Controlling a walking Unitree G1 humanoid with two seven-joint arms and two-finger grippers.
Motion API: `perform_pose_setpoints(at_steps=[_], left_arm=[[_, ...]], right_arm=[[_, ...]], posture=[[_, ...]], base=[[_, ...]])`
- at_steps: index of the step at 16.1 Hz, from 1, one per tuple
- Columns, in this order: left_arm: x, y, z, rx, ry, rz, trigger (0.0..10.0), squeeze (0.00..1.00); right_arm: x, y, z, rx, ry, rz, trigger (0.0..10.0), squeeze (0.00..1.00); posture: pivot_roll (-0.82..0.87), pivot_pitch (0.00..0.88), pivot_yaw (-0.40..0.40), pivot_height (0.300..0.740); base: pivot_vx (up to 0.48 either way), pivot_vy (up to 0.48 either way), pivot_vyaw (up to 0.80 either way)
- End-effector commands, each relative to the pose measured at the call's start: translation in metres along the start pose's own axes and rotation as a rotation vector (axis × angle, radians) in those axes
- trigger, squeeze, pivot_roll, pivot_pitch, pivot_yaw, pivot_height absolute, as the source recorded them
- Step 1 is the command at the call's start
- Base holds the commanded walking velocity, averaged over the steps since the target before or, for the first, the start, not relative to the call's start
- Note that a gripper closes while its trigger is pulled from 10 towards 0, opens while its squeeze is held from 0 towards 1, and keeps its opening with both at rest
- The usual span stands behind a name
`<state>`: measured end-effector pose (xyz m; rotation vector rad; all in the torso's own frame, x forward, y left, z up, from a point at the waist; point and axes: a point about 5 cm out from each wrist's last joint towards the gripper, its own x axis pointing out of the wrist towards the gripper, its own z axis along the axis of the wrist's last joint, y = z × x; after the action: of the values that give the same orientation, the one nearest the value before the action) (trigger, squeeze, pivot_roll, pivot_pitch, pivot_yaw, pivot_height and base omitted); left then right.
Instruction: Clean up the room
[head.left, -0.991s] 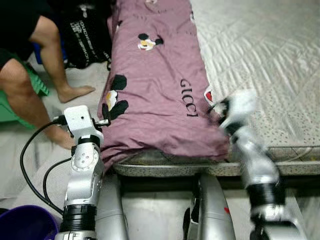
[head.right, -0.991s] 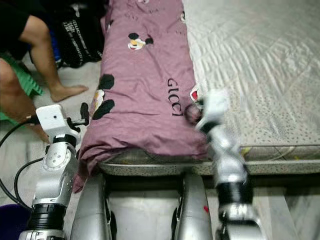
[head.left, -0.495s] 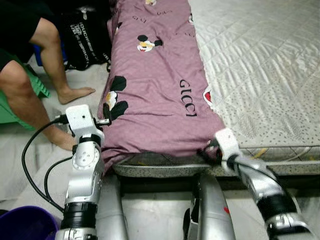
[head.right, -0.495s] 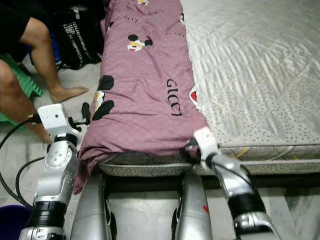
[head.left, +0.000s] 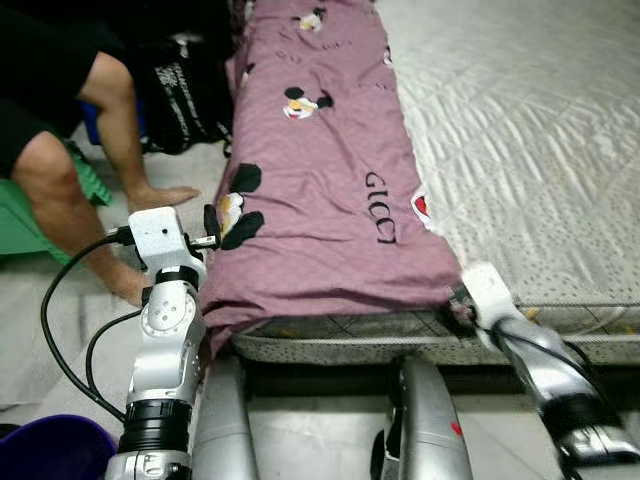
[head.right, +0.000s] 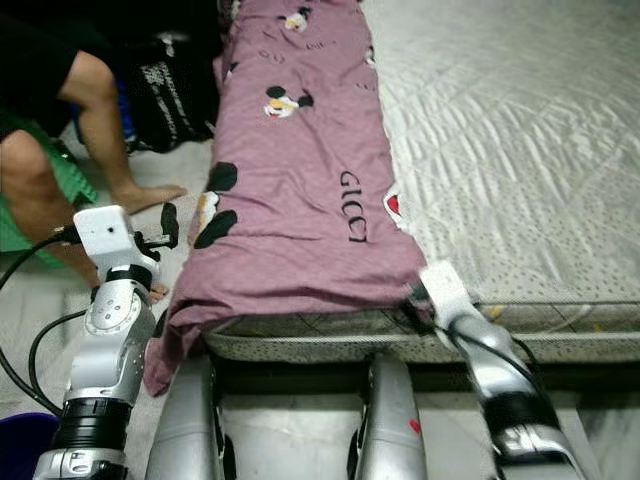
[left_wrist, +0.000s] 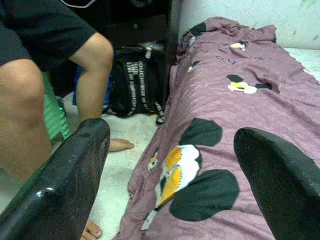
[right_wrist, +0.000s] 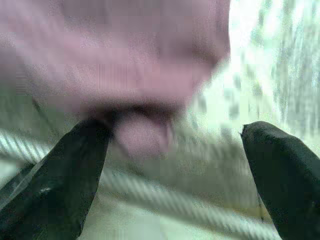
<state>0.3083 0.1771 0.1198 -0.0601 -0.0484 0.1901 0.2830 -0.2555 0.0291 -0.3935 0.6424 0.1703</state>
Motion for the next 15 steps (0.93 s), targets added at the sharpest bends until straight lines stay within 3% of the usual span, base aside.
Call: perform_pose_setpoints(at_steps=[1,2,4,6,9,10,11,12,13,15], left_arm=[[0.002,0.003,0.001,0.009,-0.007,0.003,10.0,0.00],[0.004,0.003,0.002,0.010,-0.008,0.002,10.0,0.00],[0.005,0.002,0.002,0.010,-0.010,-0.002,10.0,0.00],[0.007,0.001,0.003,0.009,-0.013,-0.006,10.0,0.00],[0.008,0.001,0.004,0.009,-0.017,-0.006,10.0,0.00],[0.009,0.002,0.004,0.010,-0.020,-0.001,10.0,0.00],[0.009,0.003,0.005,0.011,-0.021,0.001,10.0,0.00],[0.009,0.005,0.006,0.011,-0.026,0.010,10.0,0.00],[0.008,0.005,0.006,0.010,-0.028,0.014,10.0,0.00],[0.008,0.004,0.005,0.008,-0.029,0.015,10.0,0.00]], right_arm=[[-0.004,0.001,-0.015,-0.004,0.044,0.014,10.0,0.00],[-0.011,0.003,-0.035,-0.007,0.097,0.031,10.0,0.00],[-0.018,0.005,-0.055,0.001,0.149,0.030,10.0,0.00],[-0.022,-0.009,-0.053,0.024,0.120,-0.165,10.0,0.00],[-0.019,-0.039,-0.004,0.078,-0.076,-0.435,10.0,0.00],[-0.024,-0.050,0.039,0.094,-0.237,-0.529,10.0,0.00],[-0.025,-0.052,0.054,0.113,-0.294,-0.554,10.0,0.00],[-0.026,-0.046,0.092,0.214,-0.457,-0.547,10.0,0.00],[-0.026,-0.035,0.116,0.277,-0.561,-0.488,10.0,0.00],[-0.015,-0.007,0.135,0.271,-0.593,-0.341,10.0,0.00]], posture=[[0.00,0.026,0.035,0.549],[0.00,0.026,0.035,0.549],[-0.01,0.024,0.036,0.549],[-0.01,0.021,0.039,0.549],[-0.01,0.018,0.041,0.549],[0.00,0.015,0.037,0.549],[0.00,0.014,0.036,0.549],[0.00,0.013,0.035,0.549],[0.00,0.011,0.034,0.549],[0.01,0.008,0.030,0.549]], base=[[0.000,0.000,0.00],[0.000,0.000,0.00],[0.000,0.000,0.00],[0.000,0.000,0.00],[0.000,0.000,0.00],[0.000,0.000,0.00],[0.000,0.000,0.00],[0.000,0.000,0.00],[0.000,0.000,0.00],[0.000,0.000,0.00]])
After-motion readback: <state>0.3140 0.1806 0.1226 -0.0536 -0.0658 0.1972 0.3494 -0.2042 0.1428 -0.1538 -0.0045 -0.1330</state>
